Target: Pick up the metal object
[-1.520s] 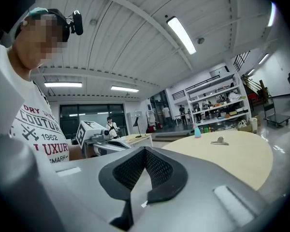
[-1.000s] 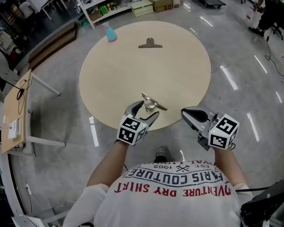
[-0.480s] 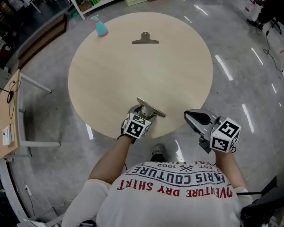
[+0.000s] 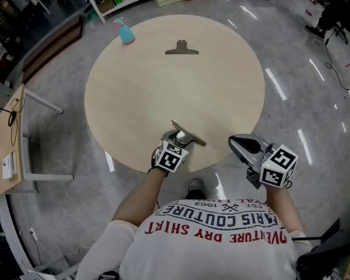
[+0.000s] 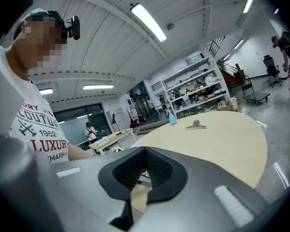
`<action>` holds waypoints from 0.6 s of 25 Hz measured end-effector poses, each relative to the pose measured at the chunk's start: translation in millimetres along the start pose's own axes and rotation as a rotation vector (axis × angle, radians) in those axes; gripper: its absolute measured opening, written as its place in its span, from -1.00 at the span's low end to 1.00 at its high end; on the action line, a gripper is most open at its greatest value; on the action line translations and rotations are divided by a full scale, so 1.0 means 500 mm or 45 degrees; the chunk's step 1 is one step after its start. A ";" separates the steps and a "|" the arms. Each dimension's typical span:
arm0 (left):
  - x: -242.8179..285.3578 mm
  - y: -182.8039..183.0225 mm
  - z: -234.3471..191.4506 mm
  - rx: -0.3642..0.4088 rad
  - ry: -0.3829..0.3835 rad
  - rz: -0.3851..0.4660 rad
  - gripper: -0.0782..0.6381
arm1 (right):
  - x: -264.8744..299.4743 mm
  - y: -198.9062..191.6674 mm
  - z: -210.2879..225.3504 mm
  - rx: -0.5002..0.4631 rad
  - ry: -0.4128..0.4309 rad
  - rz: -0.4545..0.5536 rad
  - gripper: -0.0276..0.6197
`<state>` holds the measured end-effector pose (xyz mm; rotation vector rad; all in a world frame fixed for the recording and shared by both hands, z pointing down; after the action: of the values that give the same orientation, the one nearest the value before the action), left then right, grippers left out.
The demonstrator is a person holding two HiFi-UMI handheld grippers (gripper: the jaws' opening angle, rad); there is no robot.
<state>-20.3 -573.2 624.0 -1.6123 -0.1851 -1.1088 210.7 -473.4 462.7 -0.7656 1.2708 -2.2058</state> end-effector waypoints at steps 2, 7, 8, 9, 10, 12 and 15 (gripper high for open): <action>-0.008 0.005 0.000 -0.016 0.010 0.025 0.01 | -0.005 -0.001 -0.005 -0.005 0.000 0.000 -0.91; -0.083 0.058 0.001 -0.042 0.032 0.192 0.01 | -0.016 0.009 -0.019 -0.042 -0.009 0.008 -0.91; -0.112 0.074 0.007 -0.057 0.020 0.239 0.01 | -0.020 0.013 -0.024 -0.053 -0.010 0.010 -0.91; -0.146 0.090 0.015 -0.072 0.002 0.289 0.01 | -0.027 0.016 -0.031 -0.063 -0.008 0.016 -0.91; -0.183 0.108 0.025 -0.082 -0.013 0.343 0.01 | -0.035 0.020 -0.037 -0.076 -0.004 0.026 -0.91; -0.257 0.148 0.043 -0.079 -0.028 0.458 0.01 | -0.050 0.034 -0.047 -0.113 0.003 0.049 -0.91; -0.366 0.183 0.084 -0.084 -0.071 0.592 0.01 | -0.078 0.048 -0.077 -0.160 0.012 0.074 -0.91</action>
<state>-39.8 -496.4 430.8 -1.6368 0.1860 -0.7168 216.2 -435.5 417.0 -0.7565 1.4297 -2.1021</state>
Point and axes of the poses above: the fingertips, and each gripper's own axes: x forward along the fingers, z to its right, y out of its top, the point moved 9 cm from there along -x, backward along the fingers, and after that the axes turned 3 degrees about x, right-handed, at the moved point
